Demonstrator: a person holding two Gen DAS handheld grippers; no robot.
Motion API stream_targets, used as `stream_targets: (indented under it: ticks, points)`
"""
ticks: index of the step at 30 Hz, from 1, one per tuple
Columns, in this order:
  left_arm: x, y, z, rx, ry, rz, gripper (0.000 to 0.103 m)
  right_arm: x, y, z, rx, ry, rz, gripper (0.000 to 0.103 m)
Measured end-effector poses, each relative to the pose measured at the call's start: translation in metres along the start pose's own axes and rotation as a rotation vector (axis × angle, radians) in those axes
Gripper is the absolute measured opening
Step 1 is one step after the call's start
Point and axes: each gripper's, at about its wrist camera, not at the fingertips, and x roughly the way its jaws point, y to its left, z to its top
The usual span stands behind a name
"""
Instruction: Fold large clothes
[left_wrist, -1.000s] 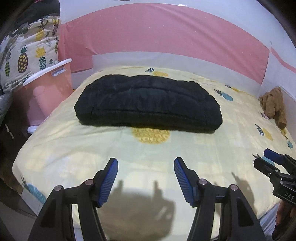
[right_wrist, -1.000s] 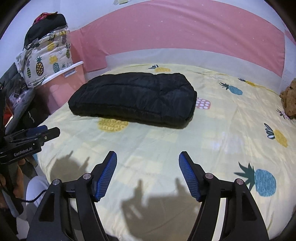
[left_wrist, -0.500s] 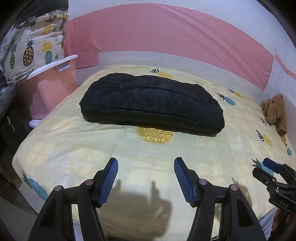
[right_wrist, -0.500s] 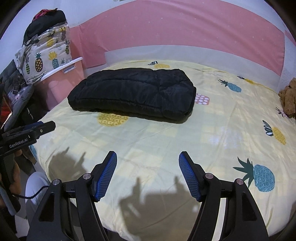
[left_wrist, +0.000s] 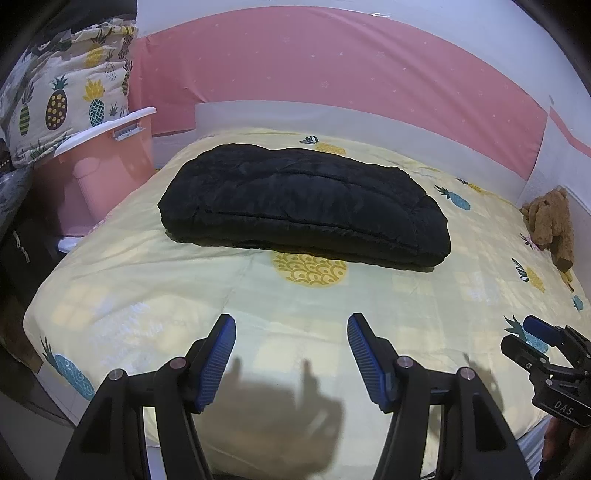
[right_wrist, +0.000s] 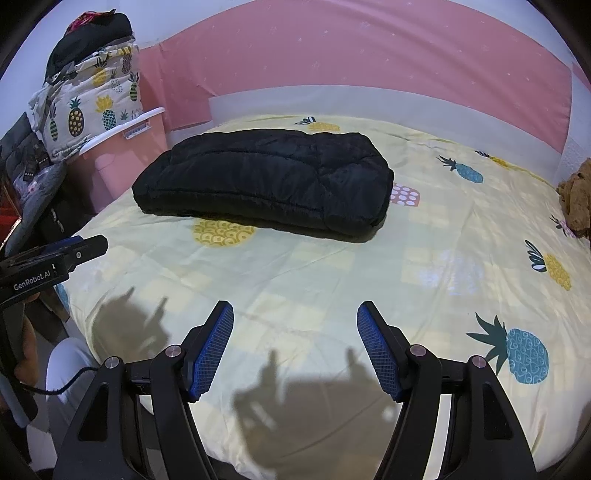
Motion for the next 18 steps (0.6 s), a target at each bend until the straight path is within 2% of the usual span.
stream_targets:
  ticks: [18]
  points:
    - [-0.001,-0.0031,-0.0021,0.001,-0.01,0.026,0.063,0.002,-0.0038,0.0002,-0.005,0.006,0.002,0.07]
